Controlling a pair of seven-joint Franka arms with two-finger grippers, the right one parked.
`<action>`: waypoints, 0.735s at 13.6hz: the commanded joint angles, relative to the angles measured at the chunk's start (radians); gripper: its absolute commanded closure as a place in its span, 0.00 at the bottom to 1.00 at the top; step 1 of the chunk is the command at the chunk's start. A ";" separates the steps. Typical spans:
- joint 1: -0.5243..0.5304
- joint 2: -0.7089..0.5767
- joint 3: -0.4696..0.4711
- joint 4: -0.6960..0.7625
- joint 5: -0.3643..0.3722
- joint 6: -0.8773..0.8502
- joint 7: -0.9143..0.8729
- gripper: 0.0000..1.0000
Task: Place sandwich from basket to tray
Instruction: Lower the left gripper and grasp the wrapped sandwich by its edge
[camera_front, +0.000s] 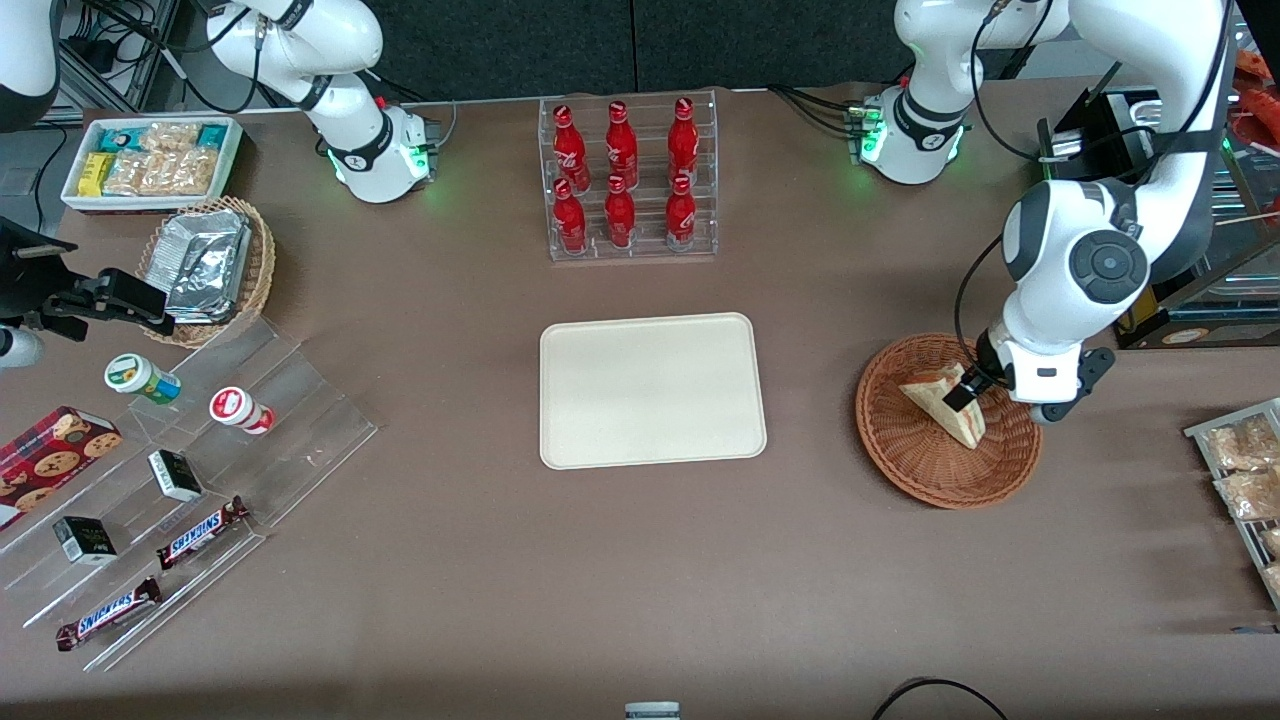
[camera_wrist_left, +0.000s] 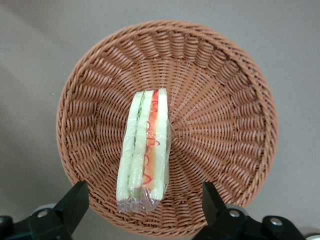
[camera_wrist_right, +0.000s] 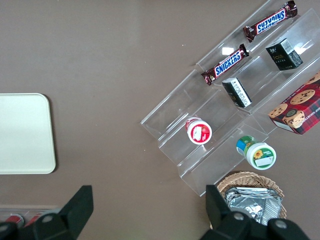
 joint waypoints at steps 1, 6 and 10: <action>-0.004 -0.005 -0.004 -0.030 0.030 0.024 -0.016 0.00; -0.004 0.031 -0.004 -0.080 0.038 0.141 -0.019 0.00; 0.005 0.065 -0.004 -0.089 0.038 0.184 -0.019 0.00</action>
